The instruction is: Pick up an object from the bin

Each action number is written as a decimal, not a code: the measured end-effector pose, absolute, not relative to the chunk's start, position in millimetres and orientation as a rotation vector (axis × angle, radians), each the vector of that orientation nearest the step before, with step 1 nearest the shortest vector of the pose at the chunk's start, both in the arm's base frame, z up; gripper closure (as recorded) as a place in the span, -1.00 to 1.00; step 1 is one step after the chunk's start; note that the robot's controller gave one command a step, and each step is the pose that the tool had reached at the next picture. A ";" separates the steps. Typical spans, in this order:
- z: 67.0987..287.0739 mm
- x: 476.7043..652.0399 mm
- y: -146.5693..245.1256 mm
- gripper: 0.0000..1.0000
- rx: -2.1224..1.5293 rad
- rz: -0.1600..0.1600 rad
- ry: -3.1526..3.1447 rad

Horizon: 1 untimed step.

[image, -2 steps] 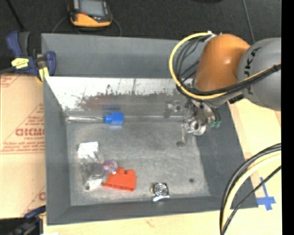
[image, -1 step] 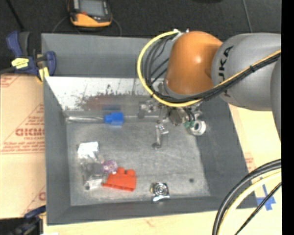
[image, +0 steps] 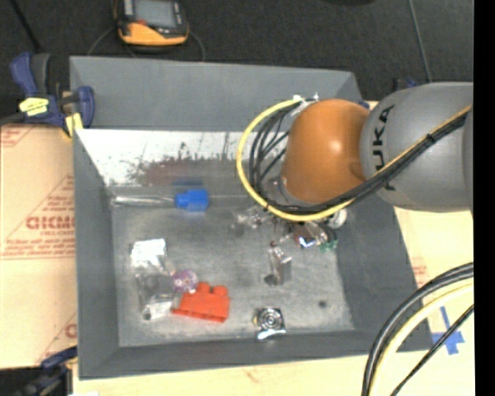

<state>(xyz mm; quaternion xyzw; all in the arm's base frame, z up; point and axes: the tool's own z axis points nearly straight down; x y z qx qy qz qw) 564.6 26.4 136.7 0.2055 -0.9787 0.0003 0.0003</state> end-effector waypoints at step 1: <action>152.7 602.0 20.8 -1.00 1.045 0.003 -2.970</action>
Offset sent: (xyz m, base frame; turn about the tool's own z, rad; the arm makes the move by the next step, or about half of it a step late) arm 0.0357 -0.0048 0.0148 -0.2646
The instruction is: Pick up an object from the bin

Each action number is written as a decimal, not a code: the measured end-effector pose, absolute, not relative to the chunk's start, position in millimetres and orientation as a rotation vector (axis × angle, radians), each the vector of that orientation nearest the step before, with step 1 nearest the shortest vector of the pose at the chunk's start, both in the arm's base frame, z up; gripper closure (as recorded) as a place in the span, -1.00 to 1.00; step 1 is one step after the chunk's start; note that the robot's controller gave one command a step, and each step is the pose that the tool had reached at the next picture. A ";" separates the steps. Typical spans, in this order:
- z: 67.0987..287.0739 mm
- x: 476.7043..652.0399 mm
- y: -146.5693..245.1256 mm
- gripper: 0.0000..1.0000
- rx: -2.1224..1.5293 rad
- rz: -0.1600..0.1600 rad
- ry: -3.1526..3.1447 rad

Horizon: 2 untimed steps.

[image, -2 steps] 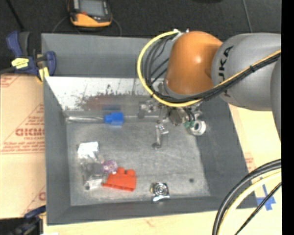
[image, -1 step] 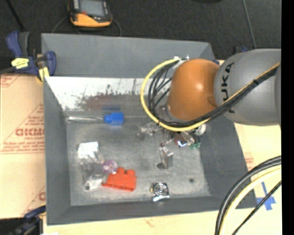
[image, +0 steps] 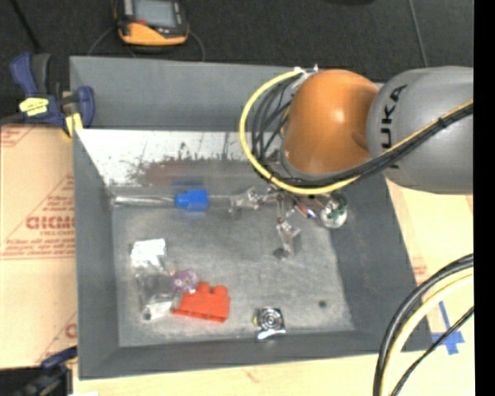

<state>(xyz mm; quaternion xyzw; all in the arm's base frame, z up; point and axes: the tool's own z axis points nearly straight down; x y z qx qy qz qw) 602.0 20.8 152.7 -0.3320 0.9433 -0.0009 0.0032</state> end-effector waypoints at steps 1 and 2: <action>130.6 495.1 11.8 -1.00 -1.111 0.004 2.944; 74.5 476.4 -0.6 -1.00 -1.392 -0.003 2.807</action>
Offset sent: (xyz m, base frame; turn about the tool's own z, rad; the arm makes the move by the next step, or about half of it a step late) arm -0.1042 -0.0089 -0.0210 -0.0462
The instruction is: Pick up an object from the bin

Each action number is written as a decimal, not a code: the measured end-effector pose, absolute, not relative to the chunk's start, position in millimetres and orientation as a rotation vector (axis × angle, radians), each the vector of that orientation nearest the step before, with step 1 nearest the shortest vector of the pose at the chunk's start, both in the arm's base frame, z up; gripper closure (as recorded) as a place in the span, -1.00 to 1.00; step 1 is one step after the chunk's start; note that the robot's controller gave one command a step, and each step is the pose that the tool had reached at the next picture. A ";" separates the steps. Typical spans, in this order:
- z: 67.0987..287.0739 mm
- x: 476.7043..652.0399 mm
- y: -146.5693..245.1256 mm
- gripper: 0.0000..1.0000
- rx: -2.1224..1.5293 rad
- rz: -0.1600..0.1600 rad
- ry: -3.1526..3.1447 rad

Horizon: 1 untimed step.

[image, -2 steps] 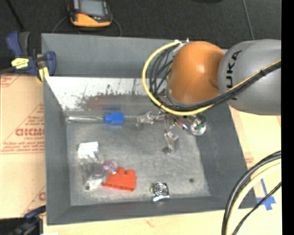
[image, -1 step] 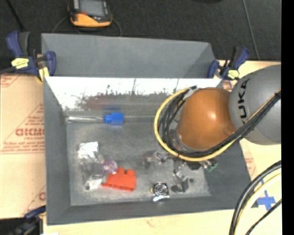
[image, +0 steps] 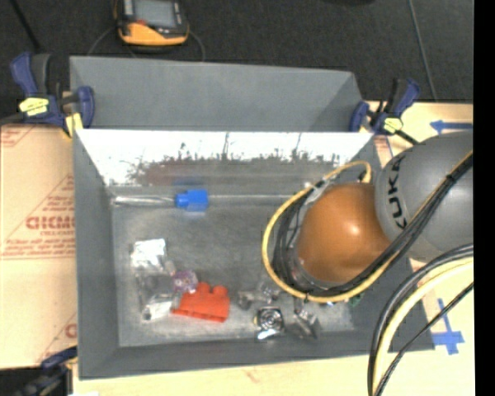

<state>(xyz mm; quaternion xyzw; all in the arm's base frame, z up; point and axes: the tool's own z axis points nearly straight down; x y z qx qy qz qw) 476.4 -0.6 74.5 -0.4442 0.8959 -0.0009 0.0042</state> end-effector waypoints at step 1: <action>74.1 474.9 -0.6 1.00 -1.397 -0.001 2.809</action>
Offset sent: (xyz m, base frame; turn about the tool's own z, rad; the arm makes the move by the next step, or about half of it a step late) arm 0.0000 0.0000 0.0000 0.0000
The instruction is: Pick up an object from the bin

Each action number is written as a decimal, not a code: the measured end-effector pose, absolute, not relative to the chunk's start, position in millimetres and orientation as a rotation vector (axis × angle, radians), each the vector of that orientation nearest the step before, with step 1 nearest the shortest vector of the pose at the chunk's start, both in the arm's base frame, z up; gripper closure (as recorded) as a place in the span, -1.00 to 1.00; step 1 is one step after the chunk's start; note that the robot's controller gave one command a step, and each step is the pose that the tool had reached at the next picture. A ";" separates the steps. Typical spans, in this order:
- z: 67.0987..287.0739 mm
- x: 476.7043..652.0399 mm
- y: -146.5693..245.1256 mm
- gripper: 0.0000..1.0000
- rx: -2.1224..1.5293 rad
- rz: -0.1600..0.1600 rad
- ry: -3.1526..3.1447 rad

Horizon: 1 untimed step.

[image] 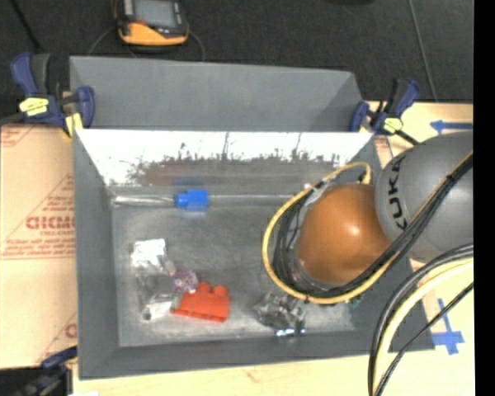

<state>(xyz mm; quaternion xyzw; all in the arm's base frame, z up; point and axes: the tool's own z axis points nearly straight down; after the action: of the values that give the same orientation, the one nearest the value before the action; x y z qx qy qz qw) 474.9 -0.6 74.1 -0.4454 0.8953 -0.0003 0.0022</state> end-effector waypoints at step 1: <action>110.6 474.6 31.1 1.00 -1.335 -0.001 2.837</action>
Offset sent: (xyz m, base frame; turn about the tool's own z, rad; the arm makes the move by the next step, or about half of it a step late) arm -0.0016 0.0306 0.0345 0.0449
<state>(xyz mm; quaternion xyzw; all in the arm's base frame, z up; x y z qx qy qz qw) 474.6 31.1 110.6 -0.4259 0.9048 -0.0003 0.0032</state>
